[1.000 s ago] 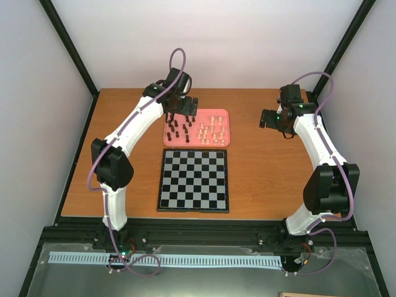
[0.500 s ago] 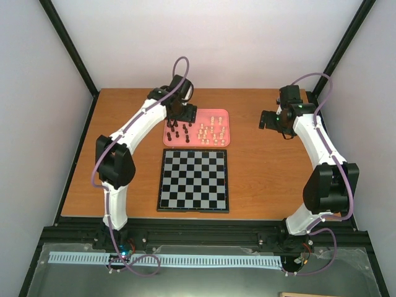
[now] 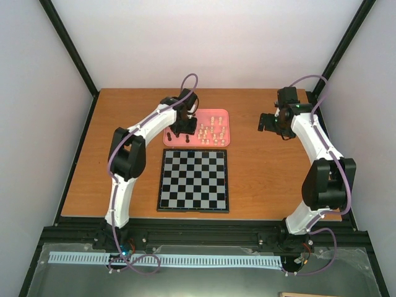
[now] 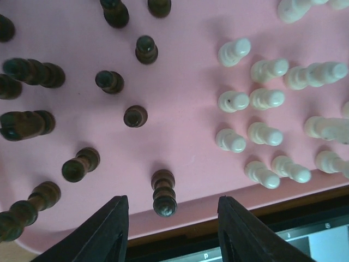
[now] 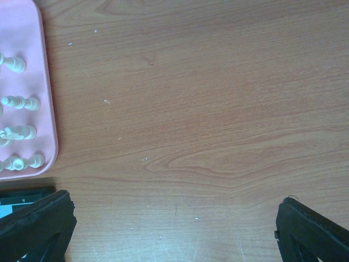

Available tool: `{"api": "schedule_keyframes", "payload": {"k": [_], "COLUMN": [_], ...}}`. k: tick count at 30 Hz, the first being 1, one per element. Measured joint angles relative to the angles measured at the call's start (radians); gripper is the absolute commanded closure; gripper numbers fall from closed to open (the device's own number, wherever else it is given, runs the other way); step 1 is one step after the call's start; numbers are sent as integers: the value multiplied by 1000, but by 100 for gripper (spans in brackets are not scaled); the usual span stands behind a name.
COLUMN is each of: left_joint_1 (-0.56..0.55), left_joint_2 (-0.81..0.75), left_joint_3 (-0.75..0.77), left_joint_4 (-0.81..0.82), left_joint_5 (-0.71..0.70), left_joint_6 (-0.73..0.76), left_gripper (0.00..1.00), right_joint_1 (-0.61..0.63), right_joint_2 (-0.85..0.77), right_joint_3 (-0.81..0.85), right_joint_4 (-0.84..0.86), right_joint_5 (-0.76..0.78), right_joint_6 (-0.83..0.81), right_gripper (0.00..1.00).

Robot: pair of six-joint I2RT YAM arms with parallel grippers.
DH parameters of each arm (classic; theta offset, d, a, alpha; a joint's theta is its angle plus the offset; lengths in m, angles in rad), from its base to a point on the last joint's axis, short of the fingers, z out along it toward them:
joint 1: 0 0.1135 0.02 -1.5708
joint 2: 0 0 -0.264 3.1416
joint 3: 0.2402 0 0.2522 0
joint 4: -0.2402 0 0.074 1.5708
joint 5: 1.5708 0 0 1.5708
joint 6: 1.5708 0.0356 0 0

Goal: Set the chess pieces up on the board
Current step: Pick up the chess piece from the storage box.

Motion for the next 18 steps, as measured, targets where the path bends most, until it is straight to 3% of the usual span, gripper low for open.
{"api": "schedule_keyframes", "payload": {"k": [18], "left_joint_1": [0], "left_joint_2": [69], "left_joint_3": [11], "left_joint_4": [-2], "left_joint_5": [-4], "left_joint_6": [-5], "left_gripper": [58], "right_joint_1": [0], "right_joint_2": [41], "right_joint_3": [0], "right_joint_4": [-3], "right_joint_5": [0], "right_joint_6": [0], "right_gripper": [0]}}
